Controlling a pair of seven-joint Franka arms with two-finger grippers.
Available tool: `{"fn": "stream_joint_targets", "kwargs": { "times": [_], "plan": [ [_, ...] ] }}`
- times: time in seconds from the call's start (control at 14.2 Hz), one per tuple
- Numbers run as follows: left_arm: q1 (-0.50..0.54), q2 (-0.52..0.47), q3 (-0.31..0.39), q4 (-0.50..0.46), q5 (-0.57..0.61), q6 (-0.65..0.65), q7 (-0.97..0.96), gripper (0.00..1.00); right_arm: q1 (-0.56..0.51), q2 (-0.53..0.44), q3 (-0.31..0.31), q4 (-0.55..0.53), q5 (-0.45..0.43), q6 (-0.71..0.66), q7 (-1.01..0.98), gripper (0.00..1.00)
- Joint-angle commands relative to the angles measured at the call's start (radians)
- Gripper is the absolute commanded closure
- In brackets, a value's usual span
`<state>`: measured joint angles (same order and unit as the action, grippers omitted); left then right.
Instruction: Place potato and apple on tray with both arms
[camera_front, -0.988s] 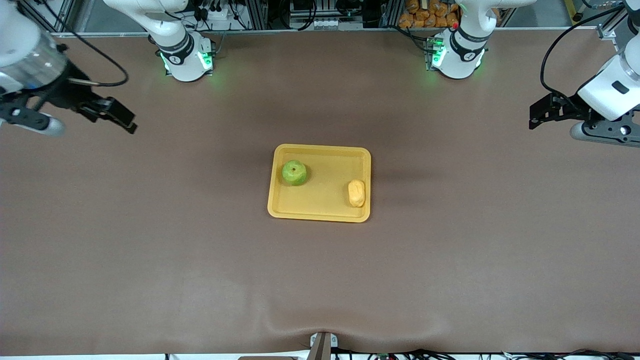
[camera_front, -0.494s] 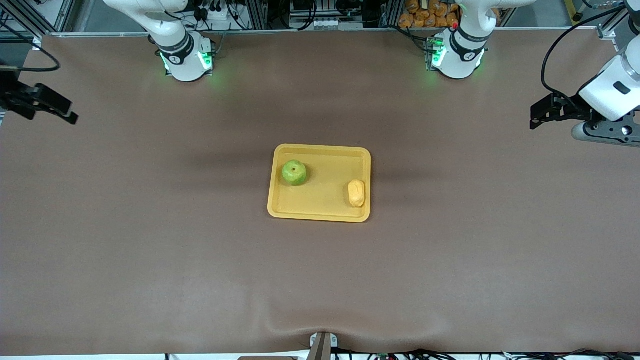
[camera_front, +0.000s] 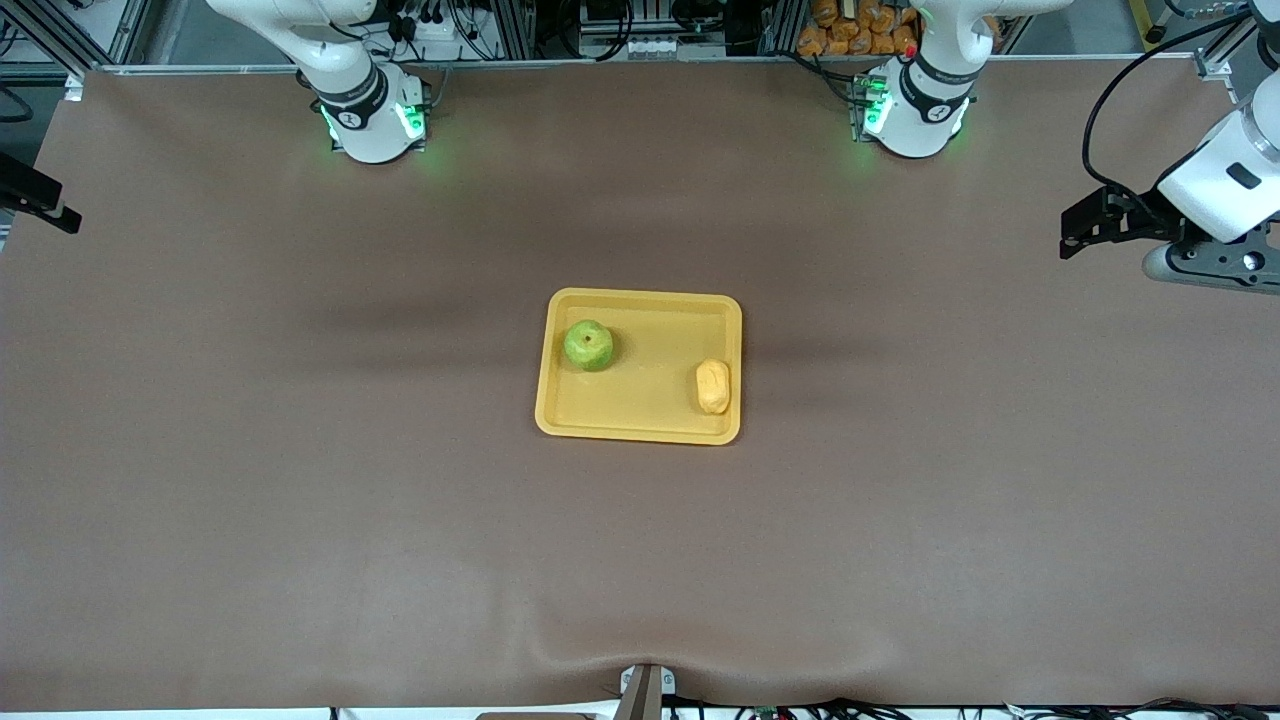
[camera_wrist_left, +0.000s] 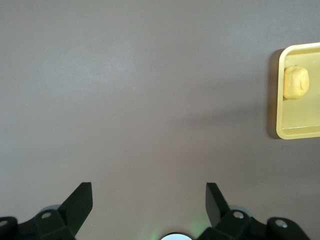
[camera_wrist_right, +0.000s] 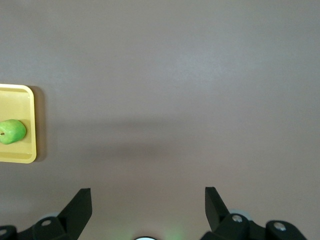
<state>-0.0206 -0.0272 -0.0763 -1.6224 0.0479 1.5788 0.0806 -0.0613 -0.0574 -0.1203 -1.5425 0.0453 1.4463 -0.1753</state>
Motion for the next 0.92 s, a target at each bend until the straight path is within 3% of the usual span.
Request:
{"fn": "stream_joint_targets", "kwargs": {
  "times": [0.0, 0.14, 0.85],
  "plan": [
    [0.01, 0.012, -0.003, 0.03, -0.02, -0.025, 0.015, 0.0, 0.02, 0.001, 0.004, 0.018, -0.03, -0.02, -0.004, 0.0],
    [0.008, 0.012, -0.003, 0.03, -0.02, -0.025, 0.016, 0.0, 0.044, 0.001, 0.005, 0.018, -0.106, -0.032, -0.001, 0.0],
    [0.01, 0.012, -0.003, 0.03, -0.02, -0.025, 0.015, 0.0, 0.043, 0.001, 0.018, 0.012, -0.094, -0.047, 0.002, 0.0]
  ]
}}
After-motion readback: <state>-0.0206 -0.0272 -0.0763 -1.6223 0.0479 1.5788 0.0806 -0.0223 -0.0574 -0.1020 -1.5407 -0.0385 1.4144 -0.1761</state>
